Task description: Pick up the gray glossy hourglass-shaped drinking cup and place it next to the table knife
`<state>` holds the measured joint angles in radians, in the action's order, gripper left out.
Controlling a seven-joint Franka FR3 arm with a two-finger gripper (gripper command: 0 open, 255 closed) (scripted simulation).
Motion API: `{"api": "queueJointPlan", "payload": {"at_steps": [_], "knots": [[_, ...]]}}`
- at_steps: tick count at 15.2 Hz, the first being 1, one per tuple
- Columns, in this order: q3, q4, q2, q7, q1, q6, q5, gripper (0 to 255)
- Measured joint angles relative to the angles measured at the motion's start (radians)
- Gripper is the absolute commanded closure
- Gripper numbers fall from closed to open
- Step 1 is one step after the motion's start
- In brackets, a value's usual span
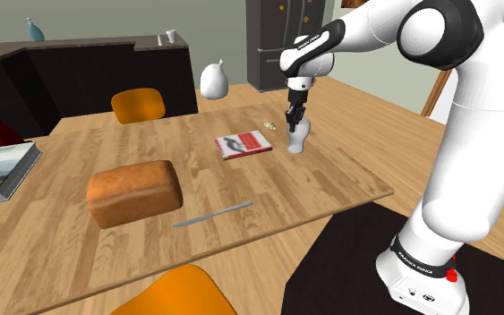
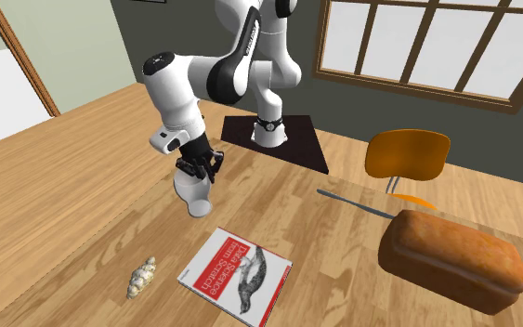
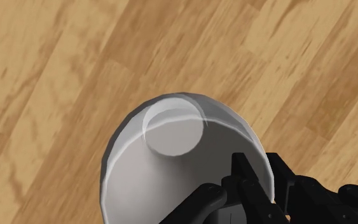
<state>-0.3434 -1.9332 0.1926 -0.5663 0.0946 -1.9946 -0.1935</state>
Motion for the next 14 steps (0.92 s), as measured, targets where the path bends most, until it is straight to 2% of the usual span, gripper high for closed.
{"api": "queueJointPlan", "payload": {"at_steps": [14], "knots": [[-0.006, 0.114, -0.055, 0.033, -0.002, 0.163, 0.030, 255]]}}
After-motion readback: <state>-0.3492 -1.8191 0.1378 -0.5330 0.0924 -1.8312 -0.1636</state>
